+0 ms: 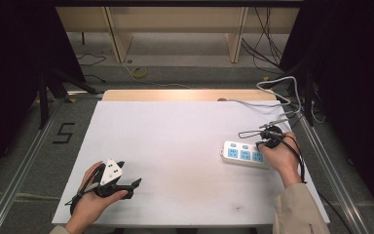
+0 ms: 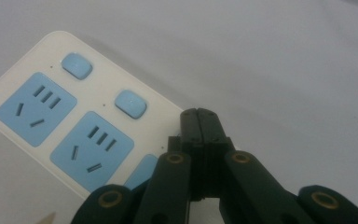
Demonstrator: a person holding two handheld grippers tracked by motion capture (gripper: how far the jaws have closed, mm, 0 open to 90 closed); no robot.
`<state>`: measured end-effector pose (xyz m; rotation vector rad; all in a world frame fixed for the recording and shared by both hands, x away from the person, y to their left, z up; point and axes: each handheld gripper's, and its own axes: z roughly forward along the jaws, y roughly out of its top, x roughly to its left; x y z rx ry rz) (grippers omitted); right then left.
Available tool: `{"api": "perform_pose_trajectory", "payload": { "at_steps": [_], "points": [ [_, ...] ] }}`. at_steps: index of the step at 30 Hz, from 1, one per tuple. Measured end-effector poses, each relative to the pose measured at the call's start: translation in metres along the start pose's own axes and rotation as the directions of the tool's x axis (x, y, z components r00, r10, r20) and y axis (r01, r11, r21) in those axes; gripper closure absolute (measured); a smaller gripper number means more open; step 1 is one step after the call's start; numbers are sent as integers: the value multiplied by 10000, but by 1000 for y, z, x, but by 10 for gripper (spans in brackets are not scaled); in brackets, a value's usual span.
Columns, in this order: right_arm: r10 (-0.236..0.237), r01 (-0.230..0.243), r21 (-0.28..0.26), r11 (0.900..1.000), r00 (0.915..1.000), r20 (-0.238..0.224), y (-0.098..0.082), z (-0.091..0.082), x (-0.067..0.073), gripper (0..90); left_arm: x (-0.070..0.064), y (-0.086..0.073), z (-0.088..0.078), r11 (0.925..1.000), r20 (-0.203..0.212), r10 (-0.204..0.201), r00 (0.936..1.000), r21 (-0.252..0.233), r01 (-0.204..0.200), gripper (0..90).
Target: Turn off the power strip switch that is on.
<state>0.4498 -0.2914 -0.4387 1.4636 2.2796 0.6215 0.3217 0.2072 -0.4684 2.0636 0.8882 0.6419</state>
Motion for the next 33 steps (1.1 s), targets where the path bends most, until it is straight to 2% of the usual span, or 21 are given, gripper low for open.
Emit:
{"api": "perform_pose_trajectory", "payload": {
  "at_steps": [13, 25, 33],
  "points": [
    [17, -16, -63, 10000, 10000, 14, 0, -1, 0, 900, 0, 0, 0, 10000, -4, -4, 10000, 6, 4, 176],
    [-169, 168, -164, 9997, 9998, -68, 0, -1, 4, 900, 0, 0, 0, 10000, -2, -7, 10000, 2, 7, 176],
    [-200, 190, -587, 9981, 9997, -150, 0, -6, 6, 900, 0, 0, 0, 10000, -2, 4, 10000, 29, -4, 177]
  ]
}}
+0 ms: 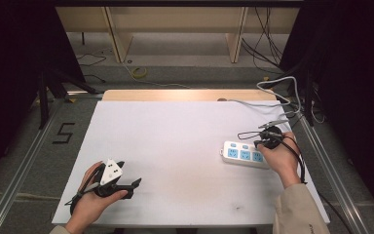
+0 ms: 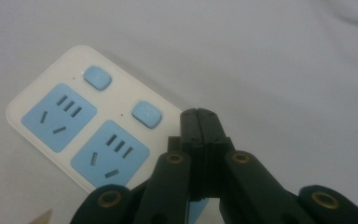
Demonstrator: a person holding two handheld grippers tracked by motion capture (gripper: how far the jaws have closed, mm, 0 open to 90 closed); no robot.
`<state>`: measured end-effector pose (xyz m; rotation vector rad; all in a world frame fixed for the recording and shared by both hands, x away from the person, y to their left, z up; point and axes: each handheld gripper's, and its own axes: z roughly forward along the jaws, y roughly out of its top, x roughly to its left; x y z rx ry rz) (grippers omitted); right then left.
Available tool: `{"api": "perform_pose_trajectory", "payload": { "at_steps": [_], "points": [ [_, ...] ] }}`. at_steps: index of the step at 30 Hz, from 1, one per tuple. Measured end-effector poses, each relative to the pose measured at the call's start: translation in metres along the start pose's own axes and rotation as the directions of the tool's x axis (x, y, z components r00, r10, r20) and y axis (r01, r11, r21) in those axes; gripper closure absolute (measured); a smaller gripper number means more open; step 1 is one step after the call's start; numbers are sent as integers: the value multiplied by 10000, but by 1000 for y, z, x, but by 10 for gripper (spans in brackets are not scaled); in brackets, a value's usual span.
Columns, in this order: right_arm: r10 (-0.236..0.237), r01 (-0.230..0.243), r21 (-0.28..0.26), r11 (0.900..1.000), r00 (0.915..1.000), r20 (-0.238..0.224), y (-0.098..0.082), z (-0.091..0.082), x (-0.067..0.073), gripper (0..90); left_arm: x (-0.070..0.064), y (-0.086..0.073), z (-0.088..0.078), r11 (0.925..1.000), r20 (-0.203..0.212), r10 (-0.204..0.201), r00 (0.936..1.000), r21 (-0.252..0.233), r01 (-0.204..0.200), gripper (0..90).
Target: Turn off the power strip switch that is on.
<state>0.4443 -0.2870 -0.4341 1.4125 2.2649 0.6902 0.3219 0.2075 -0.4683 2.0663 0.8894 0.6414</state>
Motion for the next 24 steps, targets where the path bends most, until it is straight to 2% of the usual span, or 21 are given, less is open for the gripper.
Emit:
{"api": "perform_pose_trajectory", "payload": {
  "at_steps": [7, 17, 24],
  "points": [
    [-118, 113, -404, 9991, 9999, -117, 0, -3, 3, 900, 0, 0, 0, 10000, 6, -40, 10000, -14, 40, 176],
    [-270, 257, -615, 9978, 9994, -211, -1, -7, 8, 900, 0, 0, 0, 10000, -4, -41, 10000, -2, 41, 177],
    [-355, 312, -1057, 9939, 9986, -390, -1, -11, 12, 893, 0, -1, 0, 10000, -7, -83, 10000, -24, 83, 176]
  ]
}}
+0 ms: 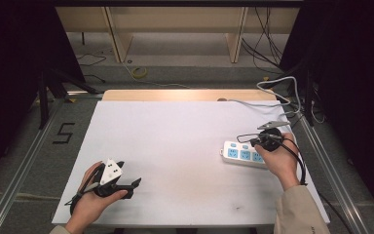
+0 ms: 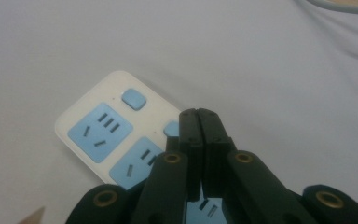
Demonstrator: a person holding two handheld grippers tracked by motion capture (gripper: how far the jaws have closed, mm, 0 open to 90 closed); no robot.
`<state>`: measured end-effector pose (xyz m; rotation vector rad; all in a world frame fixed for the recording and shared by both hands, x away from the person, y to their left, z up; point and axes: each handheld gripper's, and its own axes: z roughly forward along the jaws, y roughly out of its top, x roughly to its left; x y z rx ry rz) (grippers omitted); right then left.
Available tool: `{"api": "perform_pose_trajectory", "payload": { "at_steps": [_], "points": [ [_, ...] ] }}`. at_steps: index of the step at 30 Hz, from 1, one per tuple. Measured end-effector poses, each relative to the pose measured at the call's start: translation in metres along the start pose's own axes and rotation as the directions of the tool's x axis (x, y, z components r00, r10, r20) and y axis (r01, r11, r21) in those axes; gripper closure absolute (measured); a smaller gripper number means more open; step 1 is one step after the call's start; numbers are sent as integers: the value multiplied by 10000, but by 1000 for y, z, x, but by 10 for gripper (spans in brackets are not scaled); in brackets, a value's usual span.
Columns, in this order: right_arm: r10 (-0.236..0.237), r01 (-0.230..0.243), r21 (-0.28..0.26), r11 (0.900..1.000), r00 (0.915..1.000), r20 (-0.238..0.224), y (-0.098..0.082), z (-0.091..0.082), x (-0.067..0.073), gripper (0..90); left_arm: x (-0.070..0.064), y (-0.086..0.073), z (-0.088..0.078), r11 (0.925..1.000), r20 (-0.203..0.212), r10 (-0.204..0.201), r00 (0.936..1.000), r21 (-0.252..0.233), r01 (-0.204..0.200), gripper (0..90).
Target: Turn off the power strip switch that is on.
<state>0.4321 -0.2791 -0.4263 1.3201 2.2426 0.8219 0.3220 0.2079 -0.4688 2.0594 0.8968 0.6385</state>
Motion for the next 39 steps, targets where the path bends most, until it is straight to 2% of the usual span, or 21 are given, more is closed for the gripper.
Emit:
{"api": "perform_pose_trajectory", "payload": {
  "at_steps": [12, 29, 39],
  "points": [
    [-188, 150, -804, 9967, 9988, -463, -4, -11, 9, 830, 0, 0, 0, 10000, -18, 6, 10000, 11, -6, 176],
    [-840, 729, -1325, 9885, 9932, -804, -14, -20, 27, 727, -1, 0, 0, 10000, -24, 13, 10000, 15, -13, 176],
    [-1095, 883, -1658, 9822, 9863, -1231, -19, -23, 36, 639, -1, 0, 0, 10000, -11, 13, 10000, 19, -13, 176]
  ]
}}
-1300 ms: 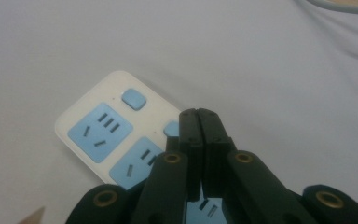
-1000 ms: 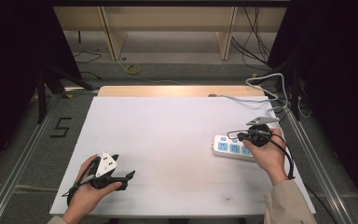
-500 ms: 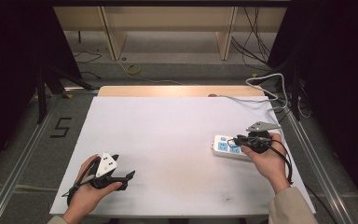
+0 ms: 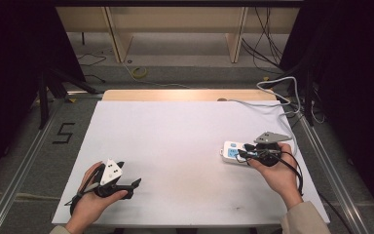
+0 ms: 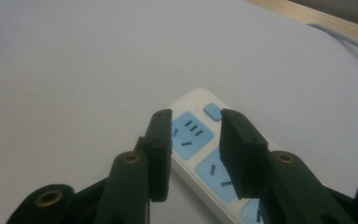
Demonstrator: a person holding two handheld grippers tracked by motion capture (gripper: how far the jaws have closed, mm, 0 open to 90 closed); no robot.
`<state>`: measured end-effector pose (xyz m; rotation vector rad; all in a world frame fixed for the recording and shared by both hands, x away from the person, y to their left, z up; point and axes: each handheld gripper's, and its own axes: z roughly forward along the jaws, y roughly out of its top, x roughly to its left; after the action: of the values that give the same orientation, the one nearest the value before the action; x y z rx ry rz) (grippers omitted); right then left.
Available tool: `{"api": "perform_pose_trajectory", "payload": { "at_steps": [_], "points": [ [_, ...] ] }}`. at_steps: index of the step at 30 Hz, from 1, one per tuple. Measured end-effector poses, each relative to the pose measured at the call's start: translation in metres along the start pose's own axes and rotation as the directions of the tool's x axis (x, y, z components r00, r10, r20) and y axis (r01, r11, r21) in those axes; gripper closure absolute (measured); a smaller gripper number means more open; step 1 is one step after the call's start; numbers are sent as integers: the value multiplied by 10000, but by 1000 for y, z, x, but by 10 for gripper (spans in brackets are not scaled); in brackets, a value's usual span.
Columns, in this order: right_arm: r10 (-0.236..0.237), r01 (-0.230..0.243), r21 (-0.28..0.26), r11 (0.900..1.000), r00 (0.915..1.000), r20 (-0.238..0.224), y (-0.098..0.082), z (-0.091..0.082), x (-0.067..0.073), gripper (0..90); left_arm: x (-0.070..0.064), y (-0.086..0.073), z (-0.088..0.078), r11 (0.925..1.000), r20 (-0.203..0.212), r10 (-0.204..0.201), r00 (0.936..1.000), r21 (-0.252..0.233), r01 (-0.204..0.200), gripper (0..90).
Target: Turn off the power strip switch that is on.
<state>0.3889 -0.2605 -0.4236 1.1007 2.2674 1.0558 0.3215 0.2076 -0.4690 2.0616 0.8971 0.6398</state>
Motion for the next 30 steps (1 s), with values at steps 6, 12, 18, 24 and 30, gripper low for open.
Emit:
{"api": "perform_pose_trajectory", "payload": {
  "at_steps": [6, 12, 18, 24, 30],
  "points": [
    [-253, 231, -440, 9988, 9985, -493, -3, -1, 5, 592, 0, 0, 0, 10000, 7, 17, 10000, -4, -17, 176],
    [-297, 226, -807, 9965, 9957, -876, -8, -2, 8, 541, -1, 0, 0, 10000, 28, 10, 10000, 15, -10, 176],
    [-132, -3, -1042, 9946, 9916, -1290, -16, -5, 9, 497, -1, 0, 1, 10000, 47, 37, 10000, 18, -37, 176],
    [-105, -70, -1254, 9921, 9903, -1384, -24, -5, 9, 456, -2, 0, 1, 10000, 79, 38, 10000, 28, -38, 176],
    [-226, 16, -1523, 9883, 9904, -1362, -32, -7, 12, 427, -3, 0, 1, 10000, 115, 29, 9999, 43, -30, 176]
  ]
}}
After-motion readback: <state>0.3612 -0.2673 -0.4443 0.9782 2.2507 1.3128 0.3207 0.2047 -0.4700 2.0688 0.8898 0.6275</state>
